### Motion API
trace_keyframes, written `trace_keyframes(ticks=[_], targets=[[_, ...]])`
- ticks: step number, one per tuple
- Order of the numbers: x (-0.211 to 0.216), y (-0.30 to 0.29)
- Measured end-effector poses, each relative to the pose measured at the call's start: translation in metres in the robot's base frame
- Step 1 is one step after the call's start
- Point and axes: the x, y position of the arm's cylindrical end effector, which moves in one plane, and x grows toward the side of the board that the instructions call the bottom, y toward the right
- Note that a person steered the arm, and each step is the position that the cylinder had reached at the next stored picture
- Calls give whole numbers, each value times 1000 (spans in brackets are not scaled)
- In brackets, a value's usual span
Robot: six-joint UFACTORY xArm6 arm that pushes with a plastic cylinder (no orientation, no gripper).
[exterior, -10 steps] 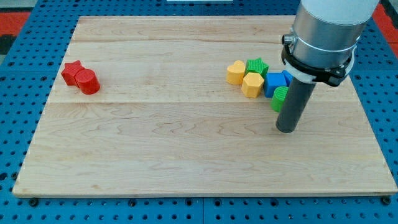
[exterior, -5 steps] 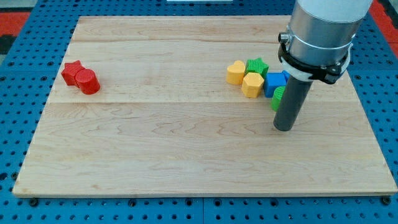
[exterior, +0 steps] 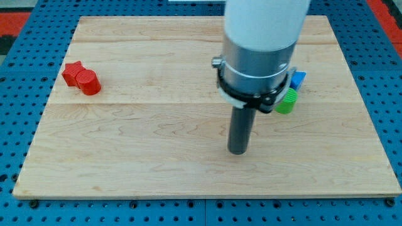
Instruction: Move the yellow hexagon and yellow heart up a bit
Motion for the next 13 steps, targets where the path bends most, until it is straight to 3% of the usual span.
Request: trace_keyframes(ticks=[2, 3, 5, 7, 10, 11, 12, 13], targets=[[-3, -124], [-3, -137], [9, -135], [12, -79], [30, -89], [29, -63], [1, -11], [-23, -1]])
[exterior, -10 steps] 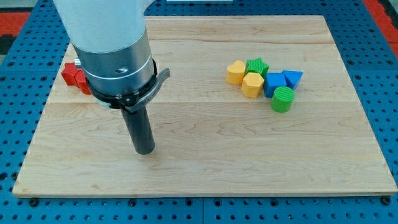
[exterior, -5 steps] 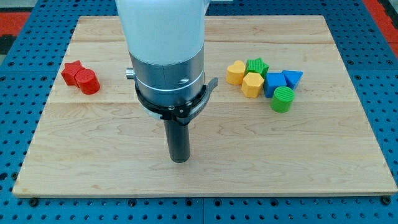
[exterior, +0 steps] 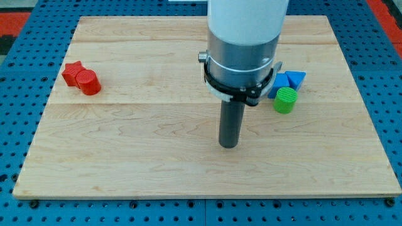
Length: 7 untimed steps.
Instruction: Move the yellow hexagon and yellow heart up a bit
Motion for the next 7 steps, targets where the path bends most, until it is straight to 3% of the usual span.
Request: trace_keyframes(ticks=[1, 2, 6, 7], targets=[[-25, 40], [-83, 70], [-187, 28], [-191, 27]])
